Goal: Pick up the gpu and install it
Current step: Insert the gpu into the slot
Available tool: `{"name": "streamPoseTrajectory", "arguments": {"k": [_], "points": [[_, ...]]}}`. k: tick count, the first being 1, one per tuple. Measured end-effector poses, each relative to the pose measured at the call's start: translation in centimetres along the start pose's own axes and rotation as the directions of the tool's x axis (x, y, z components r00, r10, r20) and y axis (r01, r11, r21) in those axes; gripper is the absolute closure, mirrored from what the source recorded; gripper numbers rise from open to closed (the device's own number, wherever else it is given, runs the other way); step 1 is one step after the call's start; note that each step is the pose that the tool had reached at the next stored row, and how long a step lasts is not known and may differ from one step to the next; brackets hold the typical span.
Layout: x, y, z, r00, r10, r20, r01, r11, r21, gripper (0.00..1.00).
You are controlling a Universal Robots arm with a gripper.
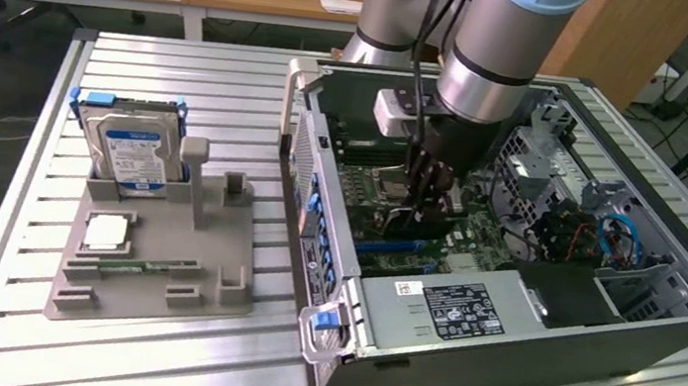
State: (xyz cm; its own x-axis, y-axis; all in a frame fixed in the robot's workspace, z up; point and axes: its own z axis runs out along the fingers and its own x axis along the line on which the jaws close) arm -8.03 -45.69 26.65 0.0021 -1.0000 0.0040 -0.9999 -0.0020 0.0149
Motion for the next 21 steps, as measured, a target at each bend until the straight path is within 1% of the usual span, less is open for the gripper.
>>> {"name": "streamPoseTrajectory", "arguments": {"k": [4,13,18,21], "points": [[0.0,0.14,0.33,1.0,0.0,0.0,0.0,1.0,0.0016,0.74],[0.0,0.22,0.55,1.0,0.0,-0.0001,0.0,1.0,0.0017,0.74],[0.0,0.22,0.95,1.0,0.0,-0.0001,0.0,1.0,0.0017,0.74],[0.0,0.22,0.98,1.0,0.0,-0.0003,0.0,1.0,0.0016,0.74]]}}
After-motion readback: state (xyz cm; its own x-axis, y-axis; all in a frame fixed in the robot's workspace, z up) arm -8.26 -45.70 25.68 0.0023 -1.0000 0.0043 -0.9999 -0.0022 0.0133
